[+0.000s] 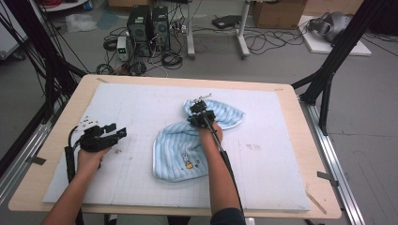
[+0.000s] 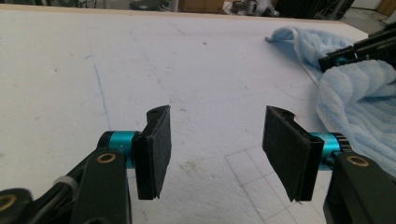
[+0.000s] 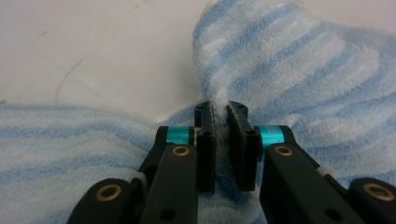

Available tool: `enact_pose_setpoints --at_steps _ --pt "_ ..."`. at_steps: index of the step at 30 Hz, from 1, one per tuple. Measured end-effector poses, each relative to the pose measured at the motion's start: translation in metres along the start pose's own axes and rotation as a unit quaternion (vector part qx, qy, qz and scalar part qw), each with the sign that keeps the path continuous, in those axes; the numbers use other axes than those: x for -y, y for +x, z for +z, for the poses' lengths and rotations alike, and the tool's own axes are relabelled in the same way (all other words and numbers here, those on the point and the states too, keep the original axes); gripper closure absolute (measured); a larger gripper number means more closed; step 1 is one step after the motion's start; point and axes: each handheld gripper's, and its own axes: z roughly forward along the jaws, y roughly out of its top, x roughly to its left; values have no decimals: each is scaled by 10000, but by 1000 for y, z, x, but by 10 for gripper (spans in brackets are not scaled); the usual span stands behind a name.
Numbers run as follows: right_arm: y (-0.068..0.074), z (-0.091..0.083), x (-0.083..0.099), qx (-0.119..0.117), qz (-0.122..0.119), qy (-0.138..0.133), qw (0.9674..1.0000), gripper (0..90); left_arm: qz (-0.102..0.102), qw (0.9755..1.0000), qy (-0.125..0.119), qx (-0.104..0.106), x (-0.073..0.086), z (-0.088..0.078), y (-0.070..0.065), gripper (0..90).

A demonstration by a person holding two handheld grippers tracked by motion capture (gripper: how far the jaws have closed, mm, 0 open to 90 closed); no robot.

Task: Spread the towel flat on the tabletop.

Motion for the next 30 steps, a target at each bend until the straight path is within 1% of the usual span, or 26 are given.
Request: enact_pose_setpoints --at_steps 1,2,4,5,7,8,9,10,11,12,13,14,15,16,17,19,21,23,26,27,28,30 --pt "2 -1 0 -136 -18 17 9999 844 -7 10000 -6 -1 0 -1 1 424" --pt "3 -1 1 -331 -48 4 9994 844 -20 10000 -20 -12 -1 -1 1 424" --pt "11 -1 1 -712 -124 -7 9974 843 -45 10000 -42 -26 -1 -2 2 424" --pt "16 1 1 -923 -178 -17 9956 843 -50 10000 -41 -39 -1 -2 2 424" --pt "28 4 0 -1383 -330 -46 9898 842 -53 10000 -52 -43 -1 -2 3 424" --pt "35 5 -1 -1548 -446 -96 9869 836 -48 10000 -40 -39 -1 -3 2 424" --pt "42 6 -2 -1642 -556 -128 9848 821 -40 10000 -31 -29 -1 -2 2 424" --pt "47 7 -4 -1605 -696 -152 9845 780 -37 10000 -27 -23 -1 -2 2 424" --pt "50 7 -5 -1529 -752 -159 9853 722 -30 10000 -15 -21 -1 -2 2 424" --pt "50 5 -6 -1497 -727 -238 9858 662 -25 10000 -6 -6 -1 -2 1 424" --pt "48 2 -7 -1454 -644 -349 9867 601 -17 10000 -2 -1 -1 -1 1 423" --pt "45 -3 -8 -1380 -536 -510 9877 569 -1 10000 10 6 0 -1 1 423" --pt "40 -10 -9 -1329 -410 -693 9879 553 0 10000 13 20 0 -1 0 424" --pt "35 -18 -9 -1230 -335 -849 9882 546 8 10000 30 33 0 -1 0 424" --pt "30 -26 -10 -1060 -304 -970 9892 542 16 10000 34 29 0 0 -1 424" --pt "19 -41 -8 -804 -206 -1112 9903 537 30 10000 44 52 0 1 -2 424" --pt "6 -53 -2 -660 -137 -1185 9907 537 66 9999 69 86 0 2 -3 424" --pt "-4 -64 7 -484 -98 -1207 9915 539 99 9998 83 140 0 3 -5 424" --pt "-17 -76 26 -178 -32 -1102 9937 542 135 9996 114 214 0 6 -9 423" --pt "-21 -78 31 -109 -36 -1061 9943 542 167 9995 134 243 0 7 -11 424" --pt "-25 -82 39 -7 3 -1001 9950 542 194 9993 157 265 0 8 -13 424" --pt "-31 -87 53 50 61 -956 9954 542 202 9992 166 295 1 10 -16 424"
